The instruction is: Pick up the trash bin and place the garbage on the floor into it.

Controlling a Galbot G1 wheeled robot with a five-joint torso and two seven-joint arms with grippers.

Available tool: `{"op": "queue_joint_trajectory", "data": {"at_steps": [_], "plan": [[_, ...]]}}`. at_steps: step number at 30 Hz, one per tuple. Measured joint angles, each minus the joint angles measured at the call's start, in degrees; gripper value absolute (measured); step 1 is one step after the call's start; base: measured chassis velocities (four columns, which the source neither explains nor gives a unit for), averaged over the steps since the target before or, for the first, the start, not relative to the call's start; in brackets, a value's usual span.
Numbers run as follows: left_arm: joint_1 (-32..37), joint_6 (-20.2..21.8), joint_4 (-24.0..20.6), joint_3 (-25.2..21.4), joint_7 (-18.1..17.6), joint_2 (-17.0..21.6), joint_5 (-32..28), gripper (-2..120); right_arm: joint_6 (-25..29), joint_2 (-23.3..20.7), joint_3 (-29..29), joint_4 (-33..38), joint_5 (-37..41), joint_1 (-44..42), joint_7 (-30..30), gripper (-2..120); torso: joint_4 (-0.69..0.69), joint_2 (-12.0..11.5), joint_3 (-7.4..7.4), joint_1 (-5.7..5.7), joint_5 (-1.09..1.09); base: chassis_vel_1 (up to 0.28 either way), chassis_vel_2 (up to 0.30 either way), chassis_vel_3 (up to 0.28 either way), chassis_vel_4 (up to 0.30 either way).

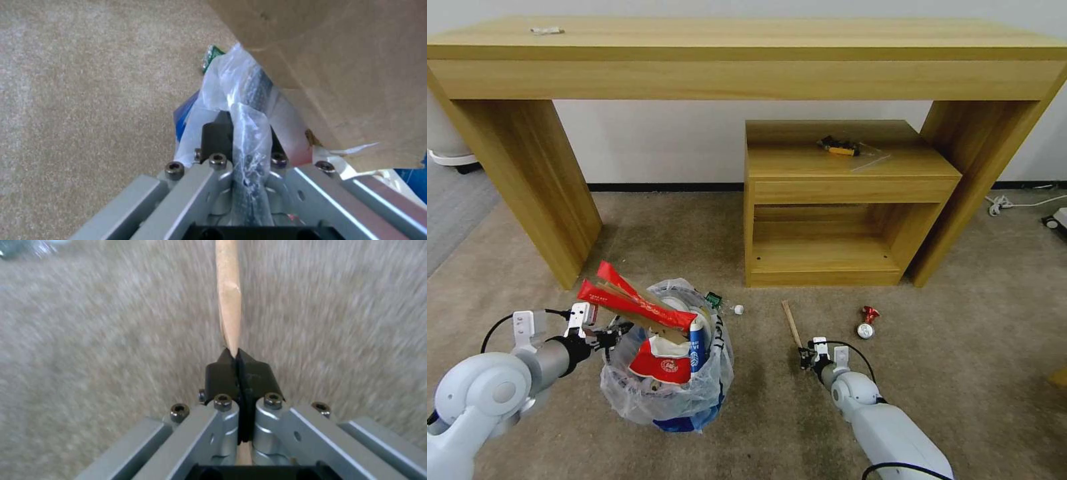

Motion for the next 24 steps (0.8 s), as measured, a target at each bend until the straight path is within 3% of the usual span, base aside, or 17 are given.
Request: {"op": "queue_joint_trajectory", "data": {"at_steps": [9,18,24], "plan": [[0.20,0.00,-0.20,-0.14,-0.24,0.04,-0.01,0,0.61,-2.90,1.56,15.22,-2.25,-2.77,0.40,0,0.00,0.00,-0.01,0.00,-0.01,0.000,0.000,0.000,0.000],[-0.71,0.00,0.83,0.35,-0.51,1.23,-0.22,0,0.07,-12.04,-2.04,38.49,-2.98,-0.17,-2.27,0,0.00,0.00,-0.01,0.00,-0.02,0.000,0.000,0.000,0.000],[-2.18,0.01,1.85,1.57,-0.48,1.95,-0.50,0,-1.08,-15.52,-5.30,44.93,-1.80,2.33,-5.60,0,-0.01,0.00,-0.01,0.00,-0.02,0.000,0.000,0.000,0.000]]}}
